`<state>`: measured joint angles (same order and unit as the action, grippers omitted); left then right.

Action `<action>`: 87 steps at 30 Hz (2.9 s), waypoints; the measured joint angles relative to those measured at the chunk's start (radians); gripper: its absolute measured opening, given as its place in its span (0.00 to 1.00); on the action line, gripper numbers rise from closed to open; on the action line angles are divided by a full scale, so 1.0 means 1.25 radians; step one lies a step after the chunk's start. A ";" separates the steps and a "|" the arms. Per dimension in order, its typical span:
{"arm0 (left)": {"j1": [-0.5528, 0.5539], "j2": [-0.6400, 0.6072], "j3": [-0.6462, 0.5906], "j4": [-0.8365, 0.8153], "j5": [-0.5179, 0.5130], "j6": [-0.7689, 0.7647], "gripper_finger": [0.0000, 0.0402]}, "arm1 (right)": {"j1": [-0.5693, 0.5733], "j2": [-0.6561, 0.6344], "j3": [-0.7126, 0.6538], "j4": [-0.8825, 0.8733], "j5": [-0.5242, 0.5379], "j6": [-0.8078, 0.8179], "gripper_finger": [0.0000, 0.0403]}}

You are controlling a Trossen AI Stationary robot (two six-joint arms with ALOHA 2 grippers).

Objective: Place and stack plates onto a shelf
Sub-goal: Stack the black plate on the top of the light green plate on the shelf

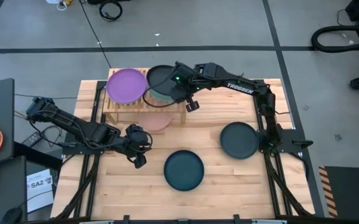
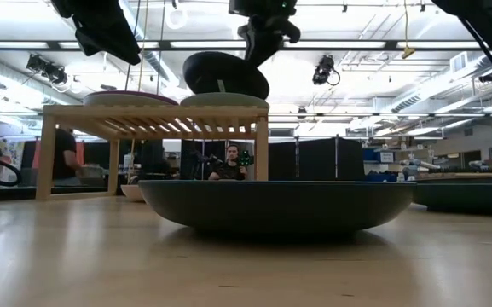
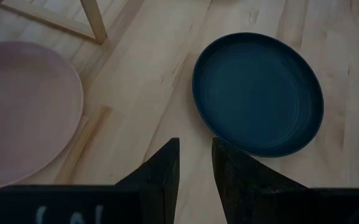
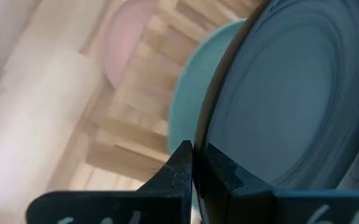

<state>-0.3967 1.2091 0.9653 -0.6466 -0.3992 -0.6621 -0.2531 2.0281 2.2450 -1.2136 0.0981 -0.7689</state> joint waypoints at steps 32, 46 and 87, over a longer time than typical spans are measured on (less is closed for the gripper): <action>0.000 0.000 0.000 0.000 0.000 0.001 0.25 | -0.005 -0.001 -0.009 0.009 0.010 -0.001 0.09; 0.000 0.000 0.000 0.000 0.000 0.001 0.25 | -0.004 -0.001 -0.009 0.027 0.021 0.007 0.09; 0.000 0.000 0.000 0.000 0.000 0.001 0.25 | -0.005 -0.001 -0.008 0.019 0.028 0.049 0.09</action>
<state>-0.3965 1.2089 0.9653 -0.6467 -0.3991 -0.6613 -0.2594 2.0266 2.2345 -1.1900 0.1333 -0.7077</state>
